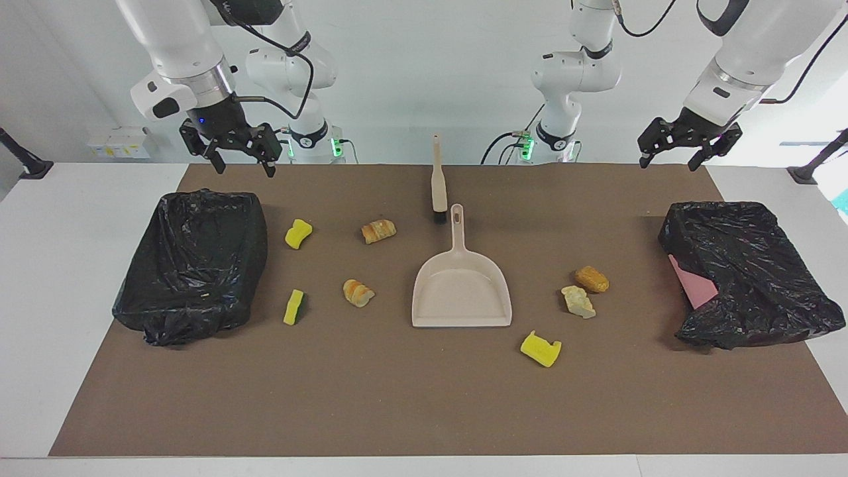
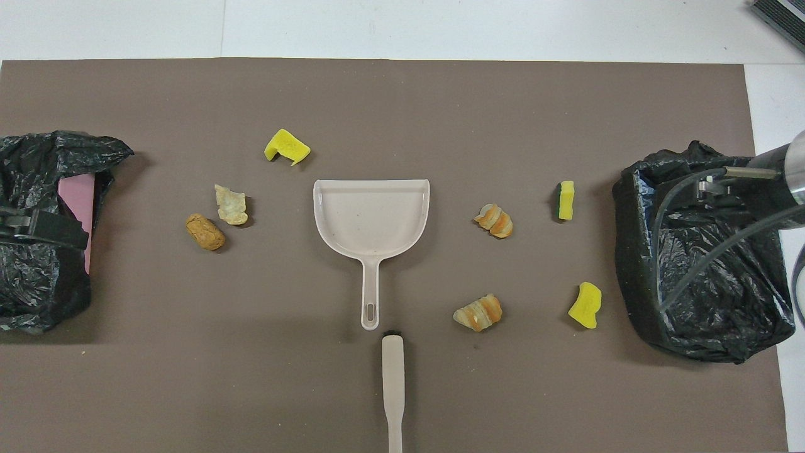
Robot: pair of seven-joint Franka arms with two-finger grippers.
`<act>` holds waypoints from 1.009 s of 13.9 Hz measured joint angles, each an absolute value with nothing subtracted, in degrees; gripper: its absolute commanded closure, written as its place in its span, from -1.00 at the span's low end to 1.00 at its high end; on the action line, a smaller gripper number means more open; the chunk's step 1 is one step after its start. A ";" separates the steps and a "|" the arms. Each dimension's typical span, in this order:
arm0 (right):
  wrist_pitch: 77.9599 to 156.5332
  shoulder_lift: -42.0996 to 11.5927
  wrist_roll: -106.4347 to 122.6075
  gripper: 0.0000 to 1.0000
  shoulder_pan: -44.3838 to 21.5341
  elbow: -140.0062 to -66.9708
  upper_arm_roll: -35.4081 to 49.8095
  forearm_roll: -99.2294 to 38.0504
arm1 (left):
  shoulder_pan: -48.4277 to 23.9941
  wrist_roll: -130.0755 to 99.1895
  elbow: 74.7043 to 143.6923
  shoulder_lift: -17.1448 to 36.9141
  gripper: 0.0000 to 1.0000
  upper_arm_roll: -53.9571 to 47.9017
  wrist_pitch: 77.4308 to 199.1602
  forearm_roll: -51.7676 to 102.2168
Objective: Sweep and dump trash in bin
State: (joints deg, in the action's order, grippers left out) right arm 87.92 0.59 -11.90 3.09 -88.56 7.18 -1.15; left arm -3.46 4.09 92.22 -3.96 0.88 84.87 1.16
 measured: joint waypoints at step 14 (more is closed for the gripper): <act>87.86 0.59 -11.01 -1.00 3.09 -88.58 7.18 -1.15 | -7.17 3.87 97.97 -4.08 -1.00 0.33 88.75 1.23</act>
State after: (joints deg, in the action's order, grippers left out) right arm 87.86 0.59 -11.01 3.09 -88.58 7.18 -1.15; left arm -7.17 3.87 97.97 -4.08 0.33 88.75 1.23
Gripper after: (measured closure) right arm 0.000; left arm 0.000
